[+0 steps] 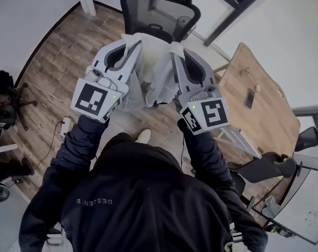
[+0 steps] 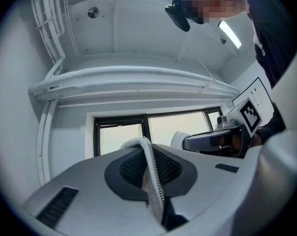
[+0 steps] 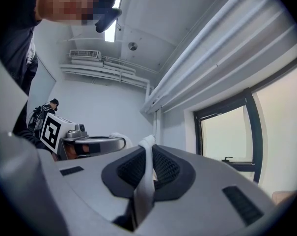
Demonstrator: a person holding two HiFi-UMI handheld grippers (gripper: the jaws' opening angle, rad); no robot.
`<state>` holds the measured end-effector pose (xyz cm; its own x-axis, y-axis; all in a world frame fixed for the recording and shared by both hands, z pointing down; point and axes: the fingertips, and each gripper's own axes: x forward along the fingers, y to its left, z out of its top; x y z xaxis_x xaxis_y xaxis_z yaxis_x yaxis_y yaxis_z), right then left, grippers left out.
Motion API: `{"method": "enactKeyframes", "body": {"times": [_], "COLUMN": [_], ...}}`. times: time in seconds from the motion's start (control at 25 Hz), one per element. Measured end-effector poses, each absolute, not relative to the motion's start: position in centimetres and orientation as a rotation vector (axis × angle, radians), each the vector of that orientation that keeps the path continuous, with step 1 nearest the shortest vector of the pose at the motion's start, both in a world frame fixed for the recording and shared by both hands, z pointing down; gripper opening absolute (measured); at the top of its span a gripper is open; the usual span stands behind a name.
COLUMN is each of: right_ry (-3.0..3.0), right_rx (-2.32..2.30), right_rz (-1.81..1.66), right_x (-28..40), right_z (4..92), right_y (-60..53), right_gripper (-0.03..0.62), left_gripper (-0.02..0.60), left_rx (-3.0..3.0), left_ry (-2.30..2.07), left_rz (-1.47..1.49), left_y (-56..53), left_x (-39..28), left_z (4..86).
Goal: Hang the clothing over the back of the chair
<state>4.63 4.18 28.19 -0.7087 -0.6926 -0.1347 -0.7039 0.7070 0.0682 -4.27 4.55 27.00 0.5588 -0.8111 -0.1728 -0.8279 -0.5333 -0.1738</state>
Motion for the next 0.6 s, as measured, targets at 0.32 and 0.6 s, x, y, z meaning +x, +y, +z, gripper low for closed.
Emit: {"method": "enactKeyframes", "body": {"times": [0.32, 0.6], "right_ry": [2.814, 2.818], "right_rx": [-1.162, -1.171], "right_rz": [0.182, 0.168], "right_x": [6.9, 7.8], "right_z": [27.7, 28.4], "right_y": [-1.1, -5.0], "right_gripper": [0.037, 0.038], "left_gripper": [0.032, 0.031], "left_rx": [-2.546, -2.563], "left_ry": [1.368, 1.345], "left_rz": [0.103, 0.102], "left_y": [-1.2, -5.2], "left_x": [-1.9, -0.1], "left_z": [26.2, 26.8]}}
